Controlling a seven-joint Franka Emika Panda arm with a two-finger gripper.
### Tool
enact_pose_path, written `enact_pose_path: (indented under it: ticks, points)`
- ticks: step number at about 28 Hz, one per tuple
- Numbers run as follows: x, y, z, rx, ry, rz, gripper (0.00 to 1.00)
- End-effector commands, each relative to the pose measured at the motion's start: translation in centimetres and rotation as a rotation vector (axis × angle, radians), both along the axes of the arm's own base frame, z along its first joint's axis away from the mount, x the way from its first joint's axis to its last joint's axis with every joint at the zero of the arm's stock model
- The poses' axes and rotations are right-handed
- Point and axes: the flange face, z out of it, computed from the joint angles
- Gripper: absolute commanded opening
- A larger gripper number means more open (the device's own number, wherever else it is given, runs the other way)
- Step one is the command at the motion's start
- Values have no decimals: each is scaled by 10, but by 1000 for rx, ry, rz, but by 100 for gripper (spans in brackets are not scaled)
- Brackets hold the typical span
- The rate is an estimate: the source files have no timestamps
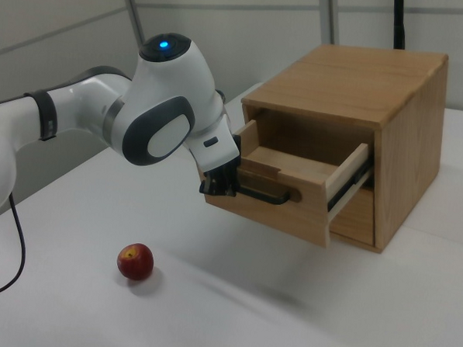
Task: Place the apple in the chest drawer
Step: 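Pull the upper drawer open by its handle, then release the handle and raise the gripper off the drawer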
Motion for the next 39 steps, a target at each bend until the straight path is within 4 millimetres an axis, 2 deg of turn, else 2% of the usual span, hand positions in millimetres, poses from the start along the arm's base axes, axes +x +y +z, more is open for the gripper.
enact_pose_path:
  ticks: [1,7,8,9,11,12,14,19,22,23,25,28,29,34,39]
  points:
    - [-12,-5,1,-13,14,25,0]
    - [-16,-9,9,-27,4,60,0]
    - [-16,-10,10,-34,-1,73,7]
    - [-16,-12,12,-40,-7,91,47]
    - [-15,-21,23,-36,-31,75,97]
    - [-14,-27,29,-37,-41,65,100]
    - [-15,-30,47,-43,-74,66,100]
    - [-22,-22,81,-69,-120,137,100]
    - [-25,-16,91,-83,-114,185,100]
    - [-26,-15,92,-93,-107,205,100]
    - [-28,12,90,-135,-84,337,100]
    - [-32,37,85,-214,-58,501,100]
    - [-35,52,81,-252,-37,602,100]
    - [-42,80,75,-293,-9,822,100]
    - [-50,118,71,-324,-8,1033,100]
